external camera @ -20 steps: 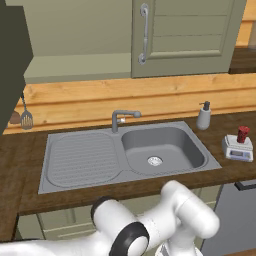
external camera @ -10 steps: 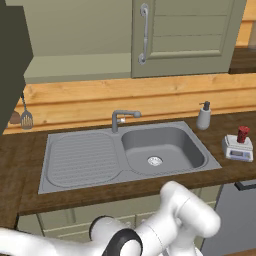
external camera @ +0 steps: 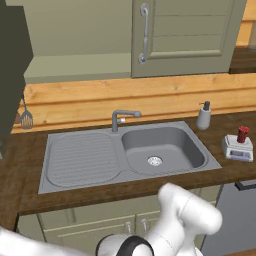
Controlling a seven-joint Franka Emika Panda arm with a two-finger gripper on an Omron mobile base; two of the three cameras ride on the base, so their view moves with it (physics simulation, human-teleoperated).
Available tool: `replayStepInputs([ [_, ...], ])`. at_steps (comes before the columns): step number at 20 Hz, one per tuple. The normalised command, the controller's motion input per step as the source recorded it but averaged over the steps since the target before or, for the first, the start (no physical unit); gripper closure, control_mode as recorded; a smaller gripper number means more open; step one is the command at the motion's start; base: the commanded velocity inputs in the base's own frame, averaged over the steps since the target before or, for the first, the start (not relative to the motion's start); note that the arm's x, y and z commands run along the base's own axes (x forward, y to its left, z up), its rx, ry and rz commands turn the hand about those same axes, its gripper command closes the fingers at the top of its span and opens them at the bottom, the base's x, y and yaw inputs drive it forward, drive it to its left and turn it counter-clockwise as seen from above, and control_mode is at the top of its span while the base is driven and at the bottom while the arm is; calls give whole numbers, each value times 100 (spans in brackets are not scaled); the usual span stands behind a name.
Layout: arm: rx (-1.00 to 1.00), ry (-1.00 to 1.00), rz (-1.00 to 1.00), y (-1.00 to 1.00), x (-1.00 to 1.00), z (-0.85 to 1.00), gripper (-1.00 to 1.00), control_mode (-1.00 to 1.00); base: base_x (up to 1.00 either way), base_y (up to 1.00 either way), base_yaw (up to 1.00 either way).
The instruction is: Pick the yogurt and place it on the digital scale for weighing, and close the cabinet.
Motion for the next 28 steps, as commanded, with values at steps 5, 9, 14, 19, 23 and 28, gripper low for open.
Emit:
replayStepInputs([
  [5, 32, 29, -14, -100, 93, 59, -100, -100, 0, 0, 0],
  [9, 33, 38, -10, -100, 100, 75, -100, -100, 0, 0, 0],
  [14, 34, 44, -8, -98, 100, 76, -100, -100, 0, 0, 0],
  [19, 35, 44, -5, -100, 100, 62, -100, -100, 0, 0, 0],
  [23, 34, 42, -3, -100, 100, 60, -100, -100, 0, 0, 0],
  [28, 38, 33, -2, -100, 100, 82, -100, -100, 0, 0, 0],
])
